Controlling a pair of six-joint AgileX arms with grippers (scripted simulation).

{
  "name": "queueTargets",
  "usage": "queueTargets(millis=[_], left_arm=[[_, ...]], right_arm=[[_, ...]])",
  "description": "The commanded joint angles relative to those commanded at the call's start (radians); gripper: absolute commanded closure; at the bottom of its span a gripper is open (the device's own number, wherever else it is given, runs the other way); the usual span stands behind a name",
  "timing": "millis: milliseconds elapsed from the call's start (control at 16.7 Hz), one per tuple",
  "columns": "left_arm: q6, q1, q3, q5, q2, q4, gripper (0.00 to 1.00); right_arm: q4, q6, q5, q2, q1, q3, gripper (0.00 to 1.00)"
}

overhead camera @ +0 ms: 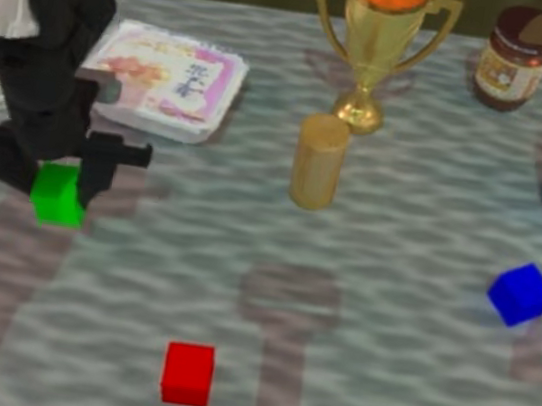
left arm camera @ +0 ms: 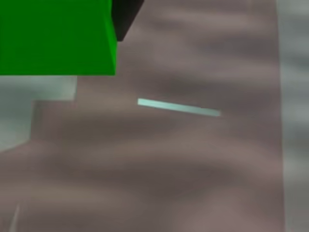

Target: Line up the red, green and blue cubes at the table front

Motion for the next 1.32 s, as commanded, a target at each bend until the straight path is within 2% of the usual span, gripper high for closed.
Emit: queueTargets(millis=[420,540,720,1140,1320], left_arm=[[-0.001,-0.003,0.03,0.0,-0.028,-0.048,1.0],[-0.036,-0.038,0.037,-0.001,-0.024,-0.055,1.0],[-0.165,-0.165,0.051,-0.002,-0.018,-0.076,1.0],[-0.616,-0.591,0.069,-0.006,-0.042,-0.119,1.0],[-0.718,-0.693,0.067,-0.007,-0.061,-0.123,1.0]], right_arm=[[0.0,0.0,0.0,0.0,0.0,0.0,0.0],[0.0,0.0,0.0,0.0,0.0,0.0,0.0],[0.0,0.0,0.0,0.0,0.0,0.0,0.0],[0.0,0.0,0.0,0.0,0.0,0.0,0.0],[0.0,0.0,0.0,0.0,0.0,0.0,0.0]])
